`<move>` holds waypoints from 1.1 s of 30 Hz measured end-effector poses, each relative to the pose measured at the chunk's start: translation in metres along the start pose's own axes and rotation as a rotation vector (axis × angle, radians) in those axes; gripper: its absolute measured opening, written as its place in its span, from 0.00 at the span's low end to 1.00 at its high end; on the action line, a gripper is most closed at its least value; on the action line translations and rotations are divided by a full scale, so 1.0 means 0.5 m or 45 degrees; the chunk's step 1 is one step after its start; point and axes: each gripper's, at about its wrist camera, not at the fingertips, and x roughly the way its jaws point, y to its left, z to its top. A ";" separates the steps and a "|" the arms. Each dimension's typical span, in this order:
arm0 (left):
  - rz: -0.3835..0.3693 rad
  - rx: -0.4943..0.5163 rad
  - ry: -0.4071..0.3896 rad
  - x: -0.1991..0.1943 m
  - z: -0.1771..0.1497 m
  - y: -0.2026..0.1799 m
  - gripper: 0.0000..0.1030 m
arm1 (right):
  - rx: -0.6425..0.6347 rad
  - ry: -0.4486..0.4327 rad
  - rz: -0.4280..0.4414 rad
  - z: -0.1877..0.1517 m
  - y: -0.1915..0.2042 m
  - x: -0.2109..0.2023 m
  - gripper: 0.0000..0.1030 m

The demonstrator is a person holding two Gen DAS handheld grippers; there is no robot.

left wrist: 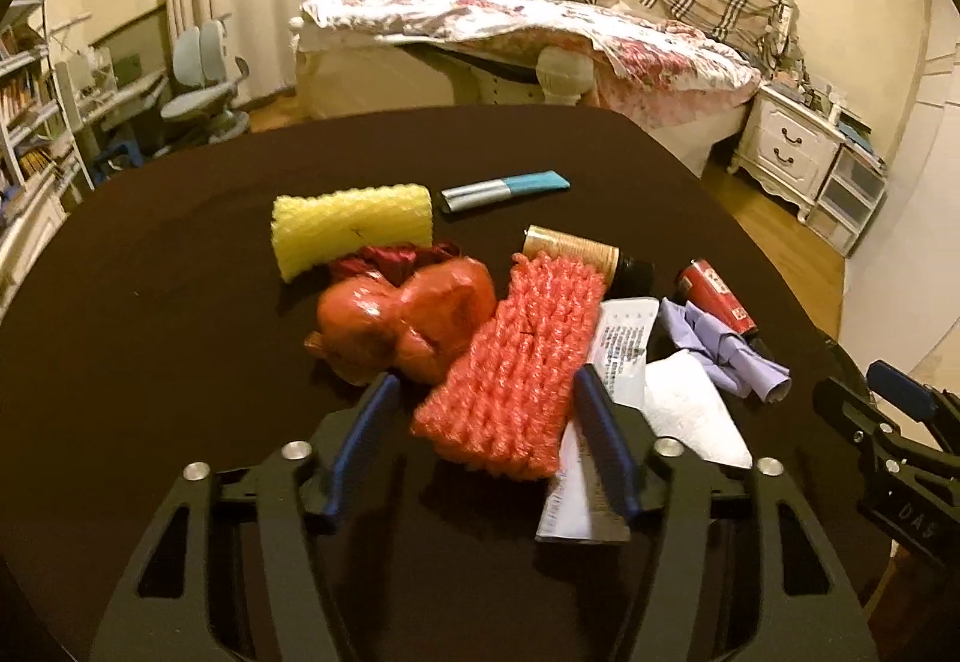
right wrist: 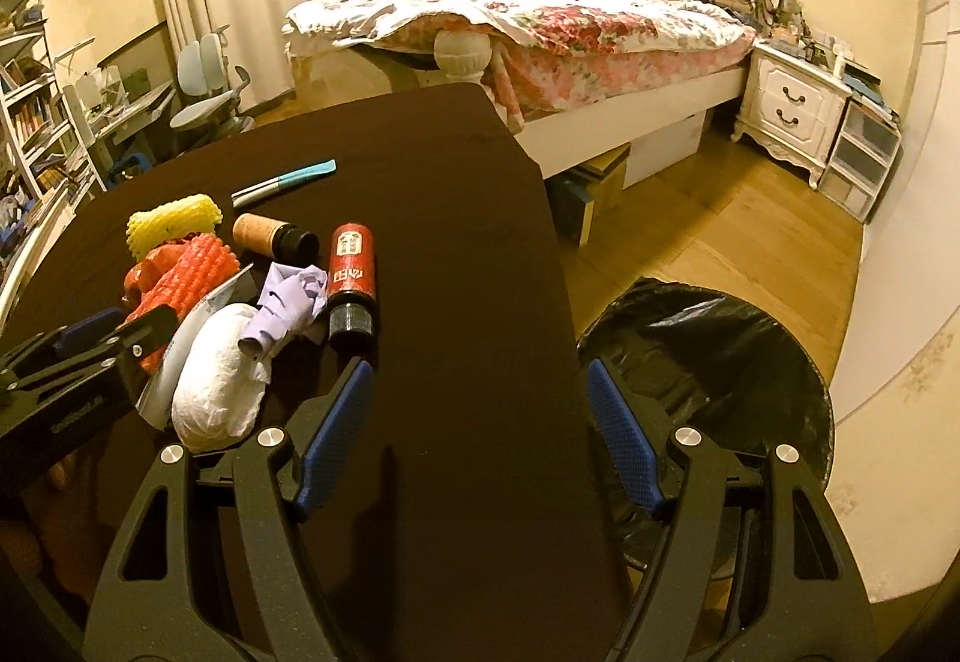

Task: Collect trash
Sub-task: 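Grasp the red foam mesh sleeve with the left tool while the right tool approaches the white bundle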

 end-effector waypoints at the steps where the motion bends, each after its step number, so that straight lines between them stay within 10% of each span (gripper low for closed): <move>1: -0.014 -0.003 0.015 0.004 -0.003 0.002 0.50 | -0.002 0.003 0.002 -0.001 0.001 0.001 0.70; 12: -0.059 0.010 -0.013 -0.022 -0.017 0.002 0.27 | -0.018 0.009 0.008 -0.005 0.015 0.003 0.70; 33: 0.039 -0.130 -0.093 -0.106 -0.035 0.082 0.22 | -0.095 -0.007 0.099 -0.020 0.095 -0.032 0.70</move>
